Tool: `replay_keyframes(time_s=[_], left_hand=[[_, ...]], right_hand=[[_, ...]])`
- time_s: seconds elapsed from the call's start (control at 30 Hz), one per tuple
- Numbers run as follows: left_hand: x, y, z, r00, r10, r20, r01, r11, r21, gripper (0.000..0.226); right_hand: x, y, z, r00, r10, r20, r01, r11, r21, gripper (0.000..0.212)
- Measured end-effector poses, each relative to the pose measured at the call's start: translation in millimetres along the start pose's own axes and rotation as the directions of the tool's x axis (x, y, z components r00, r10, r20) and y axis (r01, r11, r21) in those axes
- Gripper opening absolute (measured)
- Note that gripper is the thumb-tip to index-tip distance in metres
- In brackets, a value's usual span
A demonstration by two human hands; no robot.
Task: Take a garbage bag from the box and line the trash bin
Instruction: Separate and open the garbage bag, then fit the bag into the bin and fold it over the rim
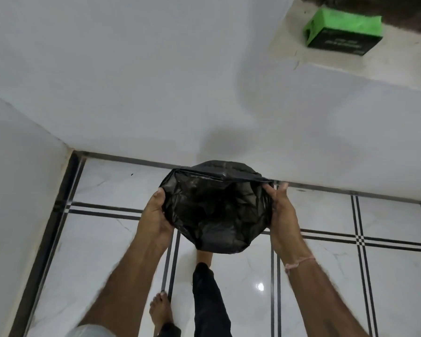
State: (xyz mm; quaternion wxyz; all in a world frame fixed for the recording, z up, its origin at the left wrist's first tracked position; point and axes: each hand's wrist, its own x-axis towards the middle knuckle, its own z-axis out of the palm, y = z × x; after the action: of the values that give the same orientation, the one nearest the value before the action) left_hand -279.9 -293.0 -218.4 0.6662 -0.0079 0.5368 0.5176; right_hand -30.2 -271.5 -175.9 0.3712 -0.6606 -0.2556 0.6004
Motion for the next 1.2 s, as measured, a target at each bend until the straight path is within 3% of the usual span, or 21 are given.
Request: replay_keyframes(time_s=[0.17, 0.4, 0.53, 0.7, 0.83, 0.93, 1.0, 1.1, 1.2], left_hand=[[-5.7, -17.7, -20.9, 0.999, -0.029, 0.04, 0.029, 1.0, -0.001, 0.032], [-10.5, -34.2, -30.2, 0.994, -0.097, -0.043, 0.099, 0.994, 0.051, 0.046], [21.1, -49.1, -26.7, 0.992, -0.107, -0.071, 0.109, 0.994, 0.02, 0.04], [69.4, -61.7, -9.3, 0.999, -0.024, 0.049, 0.023, 1.0, 0.015, 0.031], [105.1, -93.6, -20.5, 0.997, -0.062, -0.039, 0.063, 0.998, 0.013, 0.033], [128.6, -113.3, -30.4, 0.993, -0.086, -0.081, 0.087, 0.996, 0.018, 0.041], [147.5, -123.9, -34.9, 0.994, -0.083, -0.077, 0.085, 0.996, 0.028, 0.044], [172.3, -143.9, -40.1, 0.992, -0.091, -0.087, 0.099, 0.991, 0.094, 0.045], [203.6, -162.0, -55.0, 0.99, -0.059, -0.13, 0.081, 0.982, 0.17, 0.041]], right_hand=[[-22.4, 23.7, -6.2, 0.999, 0.009, -0.049, -0.005, 0.997, 0.078, 0.07], [-26.4, 47.4, -14.2, 0.996, 0.072, -0.056, -0.064, 0.989, 0.132, 0.065], [11.6, 60.3, -11.6, 0.99, 0.095, -0.101, -0.078, 0.984, 0.16, 0.066], [66.9, 78.4, -18.1, 0.987, 0.023, -0.158, 0.01, 0.979, 0.205, 0.073], [98.5, 129.2, -21.8, 0.984, 0.132, -0.117, -0.114, 0.982, 0.149, 0.077], [128.7, 150.8, -30.8, 0.979, 0.118, -0.164, -0.074, 0.965, 0.252, 0.08], [141.7, 169.4, -23.2, 0.984, 0.116, -0.133, -0.094, 0.982, 0.165, 0.08], [159.5, 210.0, -5.9, 0.966, 0.248, 0.071, -0.249, 0.968, 0.011, 0.065], [191.7, 225.7, 5.9, 0.975, 0.215, 0.062, -0.214, 0.977, -0.018, 0.074]])
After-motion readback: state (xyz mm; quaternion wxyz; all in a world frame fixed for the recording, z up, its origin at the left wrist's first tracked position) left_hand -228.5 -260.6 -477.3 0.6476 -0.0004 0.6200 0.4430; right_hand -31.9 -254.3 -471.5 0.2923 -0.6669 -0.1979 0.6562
